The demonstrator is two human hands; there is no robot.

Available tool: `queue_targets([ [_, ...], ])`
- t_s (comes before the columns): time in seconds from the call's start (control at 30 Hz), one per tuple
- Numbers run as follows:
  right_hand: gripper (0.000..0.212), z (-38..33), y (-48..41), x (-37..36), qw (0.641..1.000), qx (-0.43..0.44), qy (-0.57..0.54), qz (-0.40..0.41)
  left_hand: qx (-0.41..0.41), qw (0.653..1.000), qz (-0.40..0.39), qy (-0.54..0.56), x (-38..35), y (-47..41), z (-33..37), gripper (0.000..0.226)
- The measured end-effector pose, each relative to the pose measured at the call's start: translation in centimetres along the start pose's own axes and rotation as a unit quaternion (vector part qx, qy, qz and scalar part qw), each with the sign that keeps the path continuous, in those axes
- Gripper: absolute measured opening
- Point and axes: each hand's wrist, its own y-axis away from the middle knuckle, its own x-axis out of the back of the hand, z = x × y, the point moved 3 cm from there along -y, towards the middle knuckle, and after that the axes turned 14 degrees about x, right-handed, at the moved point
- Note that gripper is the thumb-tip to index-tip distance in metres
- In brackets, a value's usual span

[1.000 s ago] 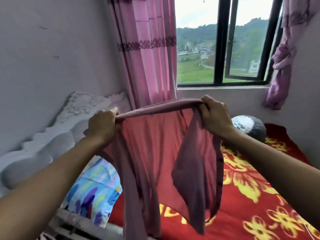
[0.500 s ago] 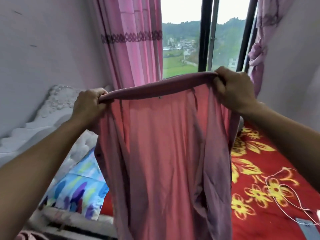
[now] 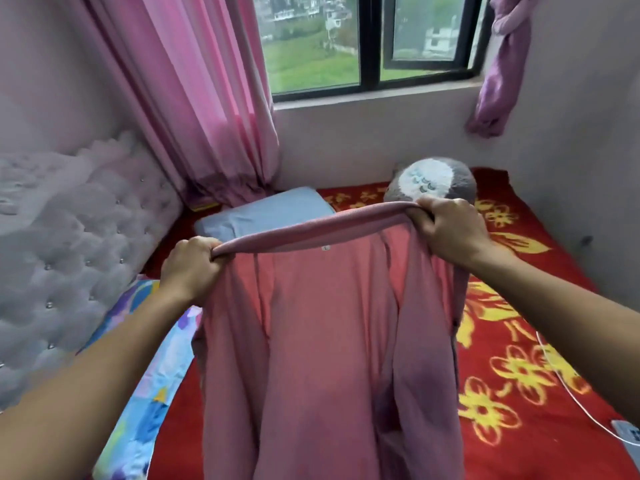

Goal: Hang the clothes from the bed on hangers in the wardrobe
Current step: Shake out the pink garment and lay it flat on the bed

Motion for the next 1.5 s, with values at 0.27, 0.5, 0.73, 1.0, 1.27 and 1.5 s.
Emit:
queue_targets([
  [0.27, 0.023, 13.2, -2.8, -20.7, 0.97, -0.157, -0.098, -0.154, 0.091, 0.986, -0.098, -0.101, -21.4, -11.2, 0.5, 0.02],
  [0.5, 0.034, 22.3, -1.0, -36.4, 0.864, -0.382, -0.311, -0.099, 0.247, 0.954, -0.167, -0.013, -39.2, -16.9, -0.1, 0.031],
  [0.73, 0.03, 29.0, 12.2, -43.3, 0.825, -0.479, -0.288, -0.087, 0.239, 0.961, -0.137, 0.019, -50.1, -15.0, -0.2, 0.047],
  [1.0, 0.013, 26.1, 34.9, -42.1, 0.805, -0.551, -0.134, -0.177, -0.182, 0.934, -0.309, -0.003, -63.0, -3.5, 13.3, 0.03],
  [1.27, 0.035, 24.3, 38.3, -41.3, 0.797, -0.529, -0.29, -0.009, -0.384, 0.841, -0.279, -0.262, -70.4, -3.2, 19.9, 0.038],
  [1.5, 0.03, 24.3, 33.8, -33.5, 0.831, -0.504, -0.201, 0.121, -0.337, 0.915, -0.206, -0.087, -63.9, -5.8, 19.6, 0.011],
])
